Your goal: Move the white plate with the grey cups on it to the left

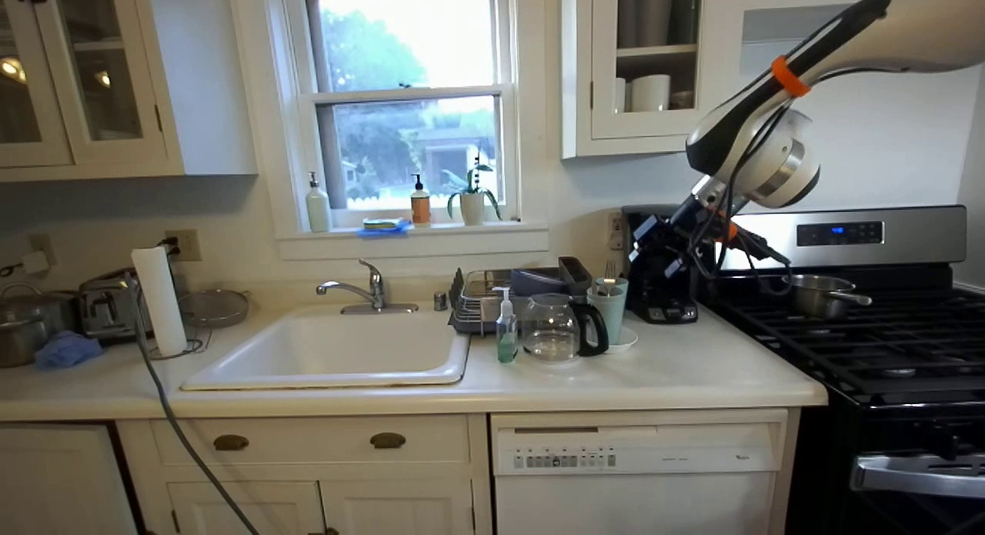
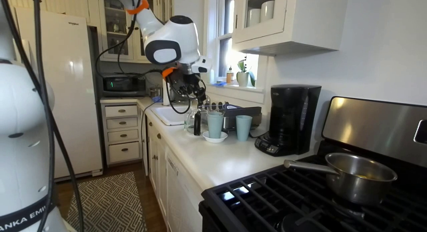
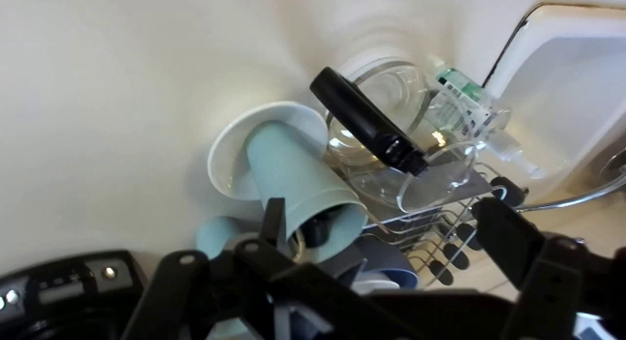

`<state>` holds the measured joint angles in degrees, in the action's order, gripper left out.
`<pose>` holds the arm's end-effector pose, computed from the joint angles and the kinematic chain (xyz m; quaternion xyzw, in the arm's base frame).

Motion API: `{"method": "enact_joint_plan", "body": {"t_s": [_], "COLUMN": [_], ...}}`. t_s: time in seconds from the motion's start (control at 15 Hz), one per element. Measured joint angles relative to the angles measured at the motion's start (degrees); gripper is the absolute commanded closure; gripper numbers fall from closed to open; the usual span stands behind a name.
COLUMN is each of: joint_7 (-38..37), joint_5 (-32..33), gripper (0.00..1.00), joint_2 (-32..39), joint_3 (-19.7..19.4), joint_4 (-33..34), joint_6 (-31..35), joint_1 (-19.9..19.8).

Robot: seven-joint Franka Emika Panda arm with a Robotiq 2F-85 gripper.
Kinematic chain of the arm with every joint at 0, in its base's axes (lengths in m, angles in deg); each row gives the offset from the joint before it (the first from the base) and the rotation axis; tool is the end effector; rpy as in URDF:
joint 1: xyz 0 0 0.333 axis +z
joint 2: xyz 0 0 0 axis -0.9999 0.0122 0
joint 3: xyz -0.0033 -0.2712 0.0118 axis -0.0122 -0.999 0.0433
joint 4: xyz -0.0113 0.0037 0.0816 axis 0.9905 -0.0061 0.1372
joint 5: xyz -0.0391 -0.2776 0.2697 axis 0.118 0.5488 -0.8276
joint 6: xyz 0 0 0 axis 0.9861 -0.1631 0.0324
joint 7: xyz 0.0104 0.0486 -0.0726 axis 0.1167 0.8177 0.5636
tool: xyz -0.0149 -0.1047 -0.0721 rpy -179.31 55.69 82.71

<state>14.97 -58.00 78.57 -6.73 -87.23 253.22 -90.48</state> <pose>0.5064 -0.0353 0.3427 -0.9250 0.1991 -0.2750 0.1706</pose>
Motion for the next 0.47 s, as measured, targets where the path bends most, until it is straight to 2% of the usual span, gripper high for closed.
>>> {"method": "enact_joint_plan", "body": {"t_s": [0.13,0.27,0.33,0.47], "joint_7": [-6.23,-12.92,-14.93,-15.35], "joint_5": [9.01,16.80,19.51,21.03], "gripper": [0.00,0.00,0.00,0.00], "joint_2": [-4.04,-7.98,-9.69,-11.44], "joint_3": [2.98,3.41,3.12,2.35], "joint_4": [-0.87,-1.64,-2.21,-3.32], "joint_6": [3.11,5.05,5.06,5.04], "joint_1": [-0.65,-1.46,-2.51,-3.89]}}
